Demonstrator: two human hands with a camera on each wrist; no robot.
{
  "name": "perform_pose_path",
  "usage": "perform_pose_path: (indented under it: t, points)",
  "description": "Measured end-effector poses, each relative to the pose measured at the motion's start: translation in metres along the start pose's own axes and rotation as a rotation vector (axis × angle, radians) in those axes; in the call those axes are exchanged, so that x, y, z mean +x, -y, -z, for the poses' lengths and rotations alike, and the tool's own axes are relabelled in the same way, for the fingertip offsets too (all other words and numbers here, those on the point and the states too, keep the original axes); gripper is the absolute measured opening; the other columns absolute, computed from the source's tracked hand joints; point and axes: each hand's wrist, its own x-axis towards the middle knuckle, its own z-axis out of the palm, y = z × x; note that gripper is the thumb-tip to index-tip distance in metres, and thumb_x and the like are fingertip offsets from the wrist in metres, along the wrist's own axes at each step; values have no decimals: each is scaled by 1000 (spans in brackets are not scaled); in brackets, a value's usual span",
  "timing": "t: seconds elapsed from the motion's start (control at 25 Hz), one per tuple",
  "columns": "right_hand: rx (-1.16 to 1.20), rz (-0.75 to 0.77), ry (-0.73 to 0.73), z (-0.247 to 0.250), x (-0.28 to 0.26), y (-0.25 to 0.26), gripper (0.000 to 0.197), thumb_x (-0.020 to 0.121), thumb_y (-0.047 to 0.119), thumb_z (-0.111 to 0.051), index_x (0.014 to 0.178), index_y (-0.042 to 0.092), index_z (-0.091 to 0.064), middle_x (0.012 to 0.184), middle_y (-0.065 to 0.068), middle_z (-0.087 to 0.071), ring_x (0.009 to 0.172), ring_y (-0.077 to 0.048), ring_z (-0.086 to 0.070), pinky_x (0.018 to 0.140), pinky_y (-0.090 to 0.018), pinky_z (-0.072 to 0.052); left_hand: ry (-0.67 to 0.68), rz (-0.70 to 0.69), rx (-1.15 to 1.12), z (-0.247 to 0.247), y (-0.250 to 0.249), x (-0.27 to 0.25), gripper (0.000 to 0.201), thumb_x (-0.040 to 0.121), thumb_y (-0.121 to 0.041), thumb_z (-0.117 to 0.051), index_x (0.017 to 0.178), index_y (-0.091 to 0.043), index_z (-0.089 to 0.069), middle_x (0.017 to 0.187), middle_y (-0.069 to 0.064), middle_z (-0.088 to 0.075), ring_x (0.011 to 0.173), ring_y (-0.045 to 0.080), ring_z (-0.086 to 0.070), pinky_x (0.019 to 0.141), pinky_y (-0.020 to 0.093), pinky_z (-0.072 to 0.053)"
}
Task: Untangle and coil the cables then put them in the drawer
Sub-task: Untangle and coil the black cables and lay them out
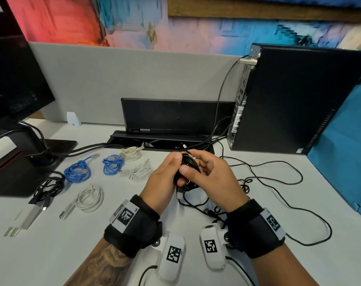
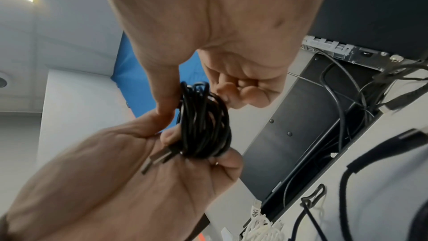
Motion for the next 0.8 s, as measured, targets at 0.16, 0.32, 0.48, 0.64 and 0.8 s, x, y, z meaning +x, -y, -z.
perform_pose_path:
  t: [0.16,0.32,0.48,0.64,0.8]
  points:
    - [85,-55,31,6,2,-3,28,92,22,-73,117,14,-61,93,-17,-76,82,-30,-75,95,-52,-56,96,32,-105,-1,-10,-1,45,80,-25,-51,118,-1,-54,97,14,-46,61,11,-39,65,28,-34]
    - [105,-45,25,11,5,-6,28,85,25,-74,107,13,-63,96,-12,-74,84,-27,-69,86,-48,-56,166,-33,114,2,-11,-5,41,78,-18,-64,118,-14,-56,89,-8,-63,77,2,-59,70,19,-46]
    - [80,22,-12,16,7,-6,19,78,15,-76,90,15,-62,87,-4,-65,82,-16,-62,74,-32,-55,153,-48,236,0,-7,-6,27,95,-10,-58,122,-15,-54,103,-6,-65,97,2,-61,83,23,-49]
    - [16,151,-18,15,5,-5,17,84,1,-75,86,12,-62,87,-2,-60,88,-13,-59,73,-25,-54,113,-63,282,1,-10,-5,27,98,-7,-56,124,-14,-57,100,-4,-66,85,-2,-61,74,18,-49]
    - [-102,205,-61,12,2,-2,12,88,1,-74,90,12,-69,92,-4,-64,88,-12,-65,71,-25,-56,83,-88,337,4,-14,-6,25,98,-9,-58,122,-14,-60,94,-10,-67,84,-2,-63,73,18,-49]
